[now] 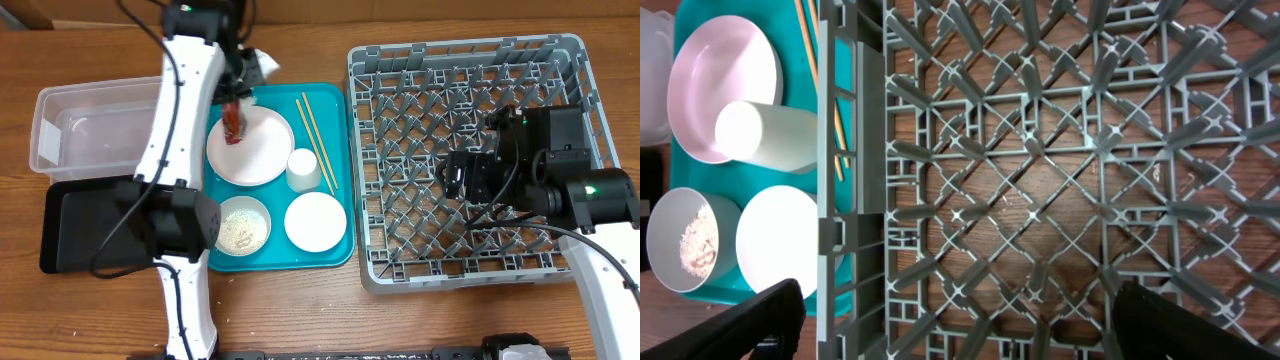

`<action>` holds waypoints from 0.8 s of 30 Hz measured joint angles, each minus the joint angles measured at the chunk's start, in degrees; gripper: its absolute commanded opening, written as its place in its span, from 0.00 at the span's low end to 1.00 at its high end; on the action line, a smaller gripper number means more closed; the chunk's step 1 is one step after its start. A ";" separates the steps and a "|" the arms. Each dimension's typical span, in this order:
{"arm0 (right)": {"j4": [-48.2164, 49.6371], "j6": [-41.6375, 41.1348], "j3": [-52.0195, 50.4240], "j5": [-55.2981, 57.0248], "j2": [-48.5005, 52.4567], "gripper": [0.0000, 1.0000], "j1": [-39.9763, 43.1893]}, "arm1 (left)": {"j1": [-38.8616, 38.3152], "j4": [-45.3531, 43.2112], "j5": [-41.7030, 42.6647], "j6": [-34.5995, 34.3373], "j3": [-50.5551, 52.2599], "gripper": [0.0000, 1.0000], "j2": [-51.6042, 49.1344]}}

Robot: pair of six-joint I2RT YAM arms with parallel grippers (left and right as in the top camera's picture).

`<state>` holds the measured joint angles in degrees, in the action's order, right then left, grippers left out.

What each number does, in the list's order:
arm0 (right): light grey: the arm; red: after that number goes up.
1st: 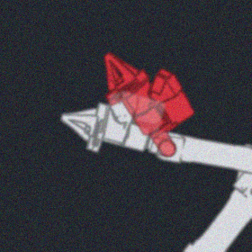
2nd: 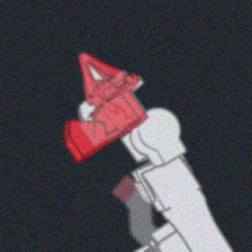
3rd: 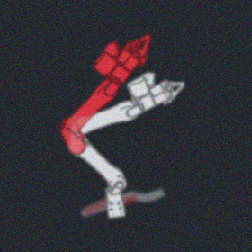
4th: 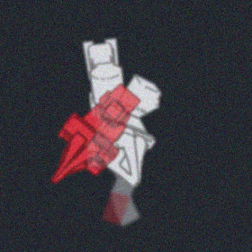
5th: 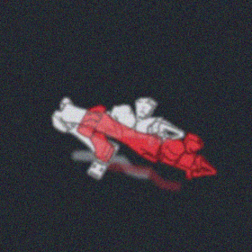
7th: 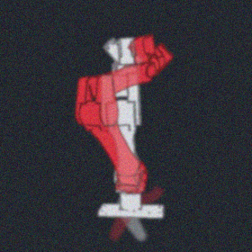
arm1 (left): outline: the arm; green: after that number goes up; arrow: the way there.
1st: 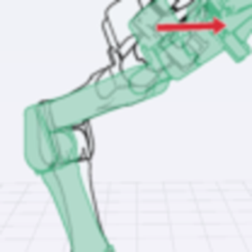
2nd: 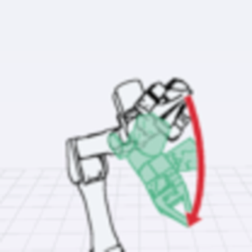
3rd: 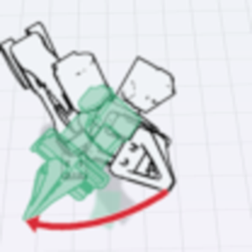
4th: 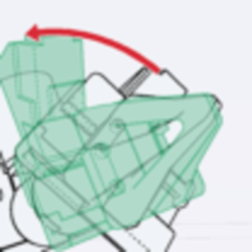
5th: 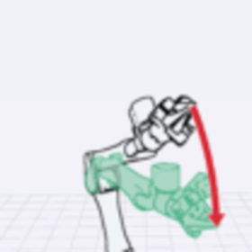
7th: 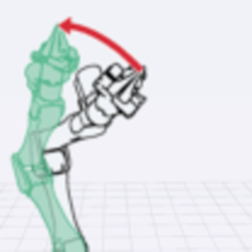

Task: Sort waste into correct bins and load items into the dishwasher
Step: 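Lift the wrapper and tissue with the left gripper into the clear bin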

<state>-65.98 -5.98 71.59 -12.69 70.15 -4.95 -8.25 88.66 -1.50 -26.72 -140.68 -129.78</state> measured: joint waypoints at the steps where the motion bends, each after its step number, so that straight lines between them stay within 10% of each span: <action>1: -0.15 0.00 0.00 0.02 0.00 1.00 0.00 | 1.09 1.38 0.02 0.13 -1.14 0.04 0.00; 18: -0.59 -0.02 0.00 -2.10 0.00 1.00 0.00 | 19.28 0.13 -1.53 0.11 6.58 0.05 0.00; 24: -0.74 0.02 0.00 -2.12 0.00 1.00 0.00 | 19.47 -4.35 -4.37 -0.20 14.27 0.47 -0.02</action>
<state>-66.72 -5.96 71.59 -14.81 70.15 -4.95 11.22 84.31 -5.87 -26.92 -126.41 -129.80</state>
